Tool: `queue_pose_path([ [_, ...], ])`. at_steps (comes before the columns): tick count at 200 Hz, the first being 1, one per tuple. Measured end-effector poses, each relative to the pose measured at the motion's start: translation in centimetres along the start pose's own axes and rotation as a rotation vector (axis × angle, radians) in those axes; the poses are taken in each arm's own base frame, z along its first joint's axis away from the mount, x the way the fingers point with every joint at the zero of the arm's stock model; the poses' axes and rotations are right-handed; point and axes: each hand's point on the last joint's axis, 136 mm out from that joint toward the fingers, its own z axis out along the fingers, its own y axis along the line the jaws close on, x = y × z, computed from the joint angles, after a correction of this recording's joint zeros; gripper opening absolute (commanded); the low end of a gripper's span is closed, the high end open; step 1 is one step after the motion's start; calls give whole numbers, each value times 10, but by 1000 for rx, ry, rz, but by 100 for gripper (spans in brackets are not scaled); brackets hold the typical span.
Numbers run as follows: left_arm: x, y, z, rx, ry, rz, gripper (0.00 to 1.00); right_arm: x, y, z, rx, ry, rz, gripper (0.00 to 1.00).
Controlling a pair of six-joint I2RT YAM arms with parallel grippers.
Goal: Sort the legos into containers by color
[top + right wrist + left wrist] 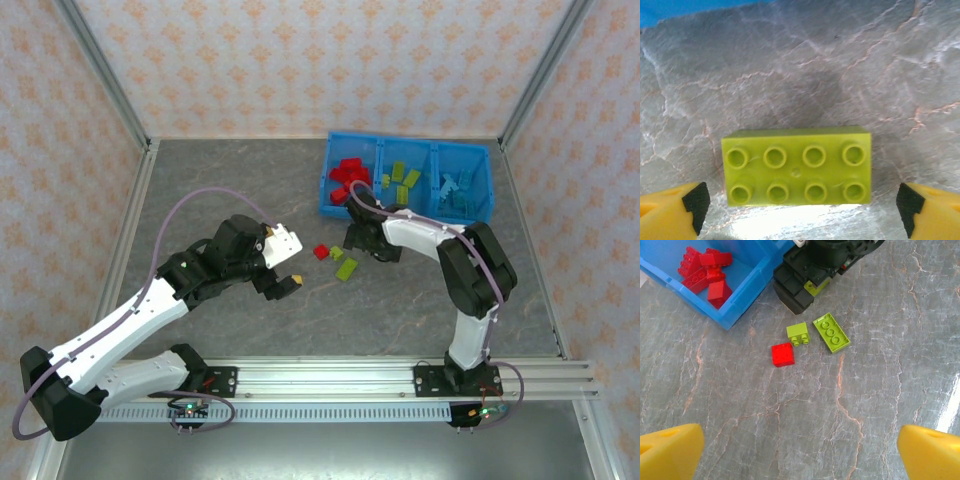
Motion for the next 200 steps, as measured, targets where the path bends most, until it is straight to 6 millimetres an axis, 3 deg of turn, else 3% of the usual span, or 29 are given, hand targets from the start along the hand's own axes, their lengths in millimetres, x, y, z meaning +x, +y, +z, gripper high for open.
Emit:
queue_pose_path([
  [34, 0, 0, 0, 0, 0, 0, 100, -9, -8, 3, 6, 0, 19, 94],
  [63, 0, 0, 0, 0, 0, 0, 100, -4, -10, 16, 25, 26, 3, 79],
  [98, 0, 0, 0, 0, 0, 0, 100, -4, -11, 14, 21, 26, -9, 56],
  [123, 0, 0, 0, 0, -1, 0, 100, 3, -16, 5, -5, 16, 4, 51],
  [139, -1, -1, -2, 3, -8, 1, 100, 8, -25, -15, -25, -12, 12, 51],
  [152, -3, -2, -4, 6, -20, 2, 100, 1, -30, -44, -65, -77, 31, 51],
  [181, -5, -3, -8, 12, -34, 2, 100, -50, -39, -121, -179, -301, 130, 51],
  [200, -5, -3, -8, 12, -34, 2, 100, -98, -54, -148, -187, -397, 209, 51],
])
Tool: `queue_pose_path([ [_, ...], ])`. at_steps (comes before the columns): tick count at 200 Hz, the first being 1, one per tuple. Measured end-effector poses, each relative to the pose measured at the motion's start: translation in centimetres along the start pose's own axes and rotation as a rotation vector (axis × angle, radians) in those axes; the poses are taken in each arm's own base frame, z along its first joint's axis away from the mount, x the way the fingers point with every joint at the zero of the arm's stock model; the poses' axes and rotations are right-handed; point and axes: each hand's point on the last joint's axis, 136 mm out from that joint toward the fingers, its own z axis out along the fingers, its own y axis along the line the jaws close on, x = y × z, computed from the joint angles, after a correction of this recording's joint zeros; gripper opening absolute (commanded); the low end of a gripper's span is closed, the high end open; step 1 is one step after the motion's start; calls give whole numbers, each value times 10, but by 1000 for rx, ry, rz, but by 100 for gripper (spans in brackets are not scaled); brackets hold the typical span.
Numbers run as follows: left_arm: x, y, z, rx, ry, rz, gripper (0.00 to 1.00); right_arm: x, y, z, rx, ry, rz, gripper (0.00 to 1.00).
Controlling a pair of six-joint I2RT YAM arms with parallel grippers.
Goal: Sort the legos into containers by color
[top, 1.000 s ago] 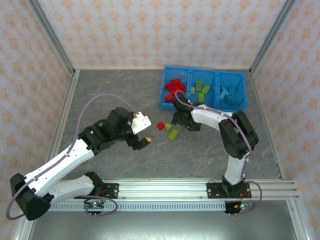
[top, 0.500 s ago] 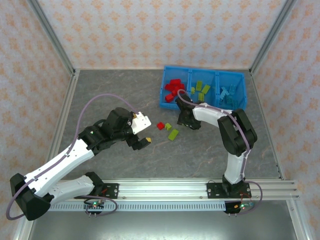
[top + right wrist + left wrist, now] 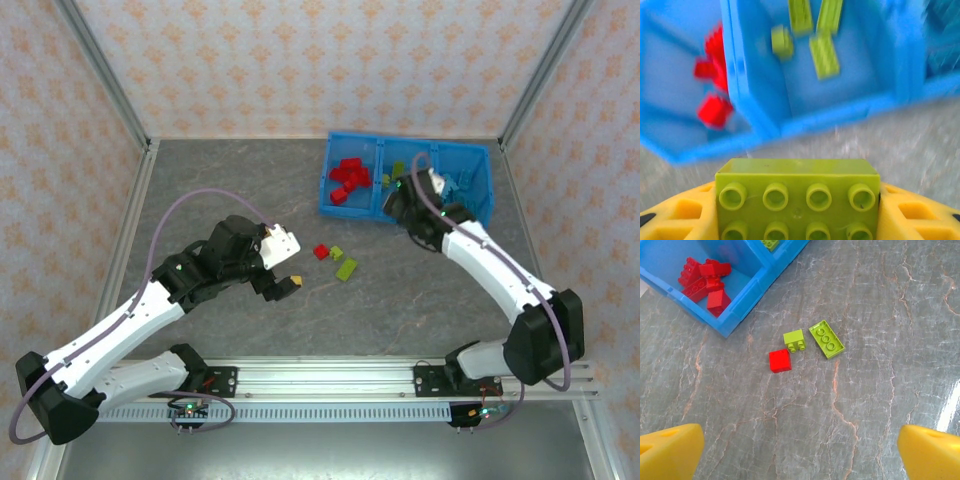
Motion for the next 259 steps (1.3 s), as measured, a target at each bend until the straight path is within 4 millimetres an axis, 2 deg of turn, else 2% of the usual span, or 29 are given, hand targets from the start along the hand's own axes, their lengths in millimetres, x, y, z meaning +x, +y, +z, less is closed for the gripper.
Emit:
queue_pose_path([
  [12, 0, 0, 0, 0, 0, 0, 100, -34, -1, 8, 13, -38, 38, 51],
  [25, 0, 0, 0, -1, 1, 0, 100, -65, -1, 28, 26, -50, 69, 52],
  [45, 1, 3, 0, -18, 7, 0, 100, -96, -2, 71, 54, -26, 92, 67],
  [60, 2, 5, 0, -29, 11, 0, 100, -104, 1, 102, 76, 16, 80, 77],
  [70, 3, 7, 0, -42, 16, 0, 100, -105, 4, 116, 89, 43, 60, 80],
  [82, 5, 8, 1, -49, 22, 0, 100, -102, 7, 124, 93, 68, 50, 84],
  [94, 8, 9, 2, -56, 32, -1, 100, -97, 6, 123, 101, 95, 39, 86],
  [113, 10, 10, 2, -64, 38, -6, 100, -93, 7, 109, 87, 106, 31, 87],
  [124, 10, 10, 4, -62, 42, -17, 100, -87, 4, 93, 71, 115, 33, 87],
  [146, 13, 9, 12, -53, 64, -59, 100, -67, -3, 45, 13, 136, 27, 87],
  [162, 13, 9, 21, -42, 100, -116, 100, -50, -2, 2, -55, 132, 4, 88],
  [178, 2, 10, 30, -45, 135, -163, 100, -23, 6, -41, -134, 138, -65, 89],
  [201, -27, 5, 51, -44, 166, -223, 99, 32, 20, -94, -260, 205, -187, 89],
  [212, -36, 3, 65, -43, 186, -255, 96, 51, 15, -108, -282, 240, -211, 89],
  [226, -38, 5, 86, -57, 230, -295, 94, 68, 0, -118, -276, 272, -204, 89],
  [245, -29, 8, 119, -81, 320, -327, 92, 83, -16, -129, -272, 299, -175, 89],
  [259, -19, 7, 146, -85, 396, -331, 90, 86, -23, -136, -270, 299, -157, 89],
])
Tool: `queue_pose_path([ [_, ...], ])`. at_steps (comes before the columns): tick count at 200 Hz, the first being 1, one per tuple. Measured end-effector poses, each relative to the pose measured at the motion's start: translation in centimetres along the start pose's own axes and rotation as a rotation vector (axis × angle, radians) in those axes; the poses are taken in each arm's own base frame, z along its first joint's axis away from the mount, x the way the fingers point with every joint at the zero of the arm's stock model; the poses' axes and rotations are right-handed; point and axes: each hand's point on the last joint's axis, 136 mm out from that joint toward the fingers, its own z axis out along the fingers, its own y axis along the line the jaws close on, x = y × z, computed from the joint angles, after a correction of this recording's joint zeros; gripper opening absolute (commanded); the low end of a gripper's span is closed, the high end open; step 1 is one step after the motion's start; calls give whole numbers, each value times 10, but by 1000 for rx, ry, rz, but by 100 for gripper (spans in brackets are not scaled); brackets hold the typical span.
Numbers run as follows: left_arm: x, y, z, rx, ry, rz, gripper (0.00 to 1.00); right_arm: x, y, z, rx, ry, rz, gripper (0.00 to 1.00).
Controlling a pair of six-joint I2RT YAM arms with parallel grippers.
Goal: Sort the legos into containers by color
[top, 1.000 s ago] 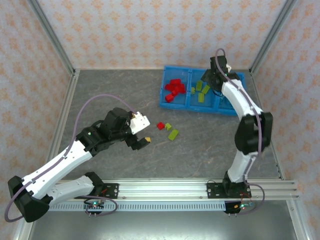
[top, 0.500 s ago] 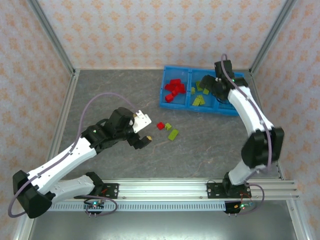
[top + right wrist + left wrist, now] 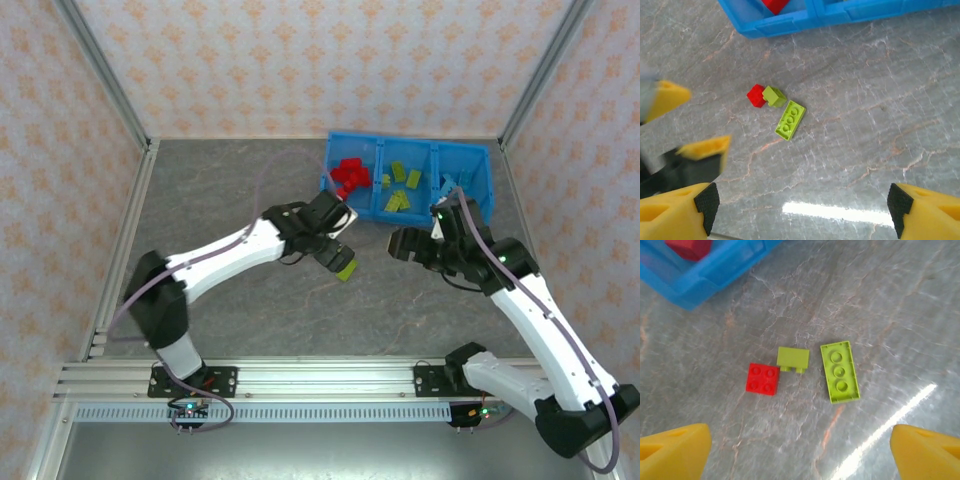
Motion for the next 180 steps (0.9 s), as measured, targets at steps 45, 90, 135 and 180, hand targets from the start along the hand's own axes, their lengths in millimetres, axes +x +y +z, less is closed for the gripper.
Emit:
queue_pose_path([
  [45, 20, 2, 81, -13, 203, -17, 79, 8, -5, -12, -2, -4, 38, 89],
  [90, 31, 8, 97, -29, 253, -4, 58, 15, -11, -9, 12, 14, 63, 89],
  [135, 22, 7, 100, -27, 238, 6, 60, 17, -12, -7, 16, 19, 72, 89],
  [180, 12, 6, 107, -24, 226, 24, 54, 18, -13, -6, 19, 23, 73, 89],
])
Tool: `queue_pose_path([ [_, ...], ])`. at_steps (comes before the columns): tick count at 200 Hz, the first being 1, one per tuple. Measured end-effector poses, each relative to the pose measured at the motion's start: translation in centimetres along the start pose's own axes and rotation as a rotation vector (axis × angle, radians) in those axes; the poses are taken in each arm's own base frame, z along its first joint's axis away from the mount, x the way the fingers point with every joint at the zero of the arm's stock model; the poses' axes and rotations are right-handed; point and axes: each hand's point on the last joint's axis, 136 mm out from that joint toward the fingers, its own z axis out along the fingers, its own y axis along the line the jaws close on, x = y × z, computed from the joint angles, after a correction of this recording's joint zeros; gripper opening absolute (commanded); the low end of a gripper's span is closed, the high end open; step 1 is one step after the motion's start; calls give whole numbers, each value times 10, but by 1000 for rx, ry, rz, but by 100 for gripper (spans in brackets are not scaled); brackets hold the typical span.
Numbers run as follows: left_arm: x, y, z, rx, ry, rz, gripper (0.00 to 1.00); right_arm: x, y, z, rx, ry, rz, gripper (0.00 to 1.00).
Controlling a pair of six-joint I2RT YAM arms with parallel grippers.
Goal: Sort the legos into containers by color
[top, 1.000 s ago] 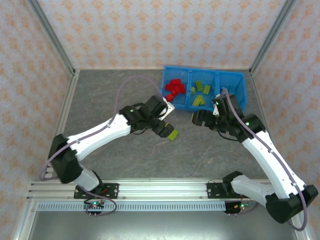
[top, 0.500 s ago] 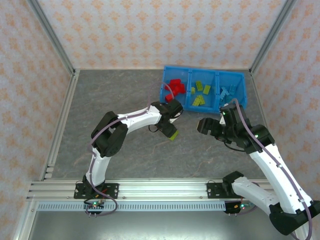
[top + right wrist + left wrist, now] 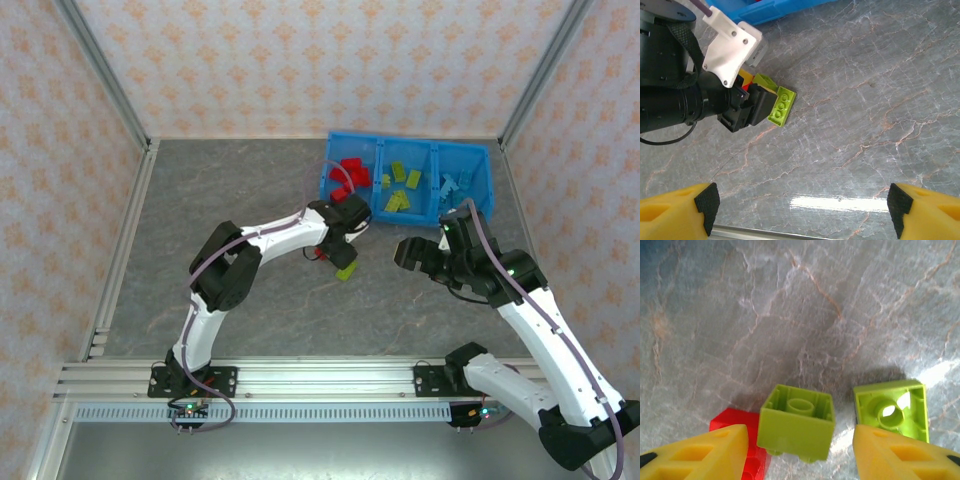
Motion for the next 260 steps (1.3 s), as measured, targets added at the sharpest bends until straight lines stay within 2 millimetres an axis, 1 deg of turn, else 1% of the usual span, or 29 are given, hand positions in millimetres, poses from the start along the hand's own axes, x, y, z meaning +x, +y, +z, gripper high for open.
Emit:
queue_pose_path([
  [17, -2, 0, 1, 2, -2, 3, 46, 0, 0, 0, 0, 0, 0, 89],
  [48, -3, -1, 3, 2, 1, 13, 44, 1, -1, 2, 4, 5, 7, 89],
  [66, -2, -1, 3, 4, 5, 18, 34, 2, -2, 2, 5, 7, 8, 89],
  [80, -1, -1, 3, 4, 6, 27, 29, 2, -2, 2, 4, 5, 8, 89],
  [107, -2, -2, 1, 11, 3, 28, 29, 1, -1, 3, 3, 5, 8, 89],
  [120, -3, -5, -2, 32, -2, 26, 30, 1, -1, 3, 4, 5, 9, 89],
  [136, -8, -11, -14, 56, -29, 20, 31, 1, -1, 3, 4, 4, 15, 89],
  [146, -15, -15, -29, 65, -65, 17, 32, 1, -2, 2, 6, 2, 19, 89],
  [162, -36, -23, -59, 77, -159, 19, 32, 0, -2, 2, 8, -1, 26, 89],
  [176, -60, -32, -86, 88, -256, 23, 32, -1, -2, 2, 8, -8, 32, 89],
  [190, -92, -38, -112, 91, -366, 23, 32, -3, -2, -1, 4, -24, 36, 89],
  [197, -108, -38, -122, 85, -418, 15, 32, -4, -2, -2, 1, -33, 39, 89],
  [208, -133, -35, -132, 71, -486, -1, 32, -4, -2, -5, -4, -45, 41, 89],
  [222, -165, -27, -138, 43, -560, -26, 33, -5, -2, -8, -8, -60, 46, 89],
  [234, -195, -18, -135, 12, -618, -54, 36, -6, -2, -11, -14, -71, 51, 89],
  [243, -212, -11, -130, -5, -650, -67, 39, -7, -2, -12, -17, -81, 54, 89],
  [246, -217, -9, -127, -13, -657, -68, 41, -7, -2, -13, -19, -84, 54, 89],
  [252, -227, -4, -122, -24, -676, -73, 49, -7, -3, -14, -20, -90, 58, 89],
  [260, -237, 1, -116, -34, -697, -79, 56, -7, -3, -16, -22, -99, 60, 89],
])
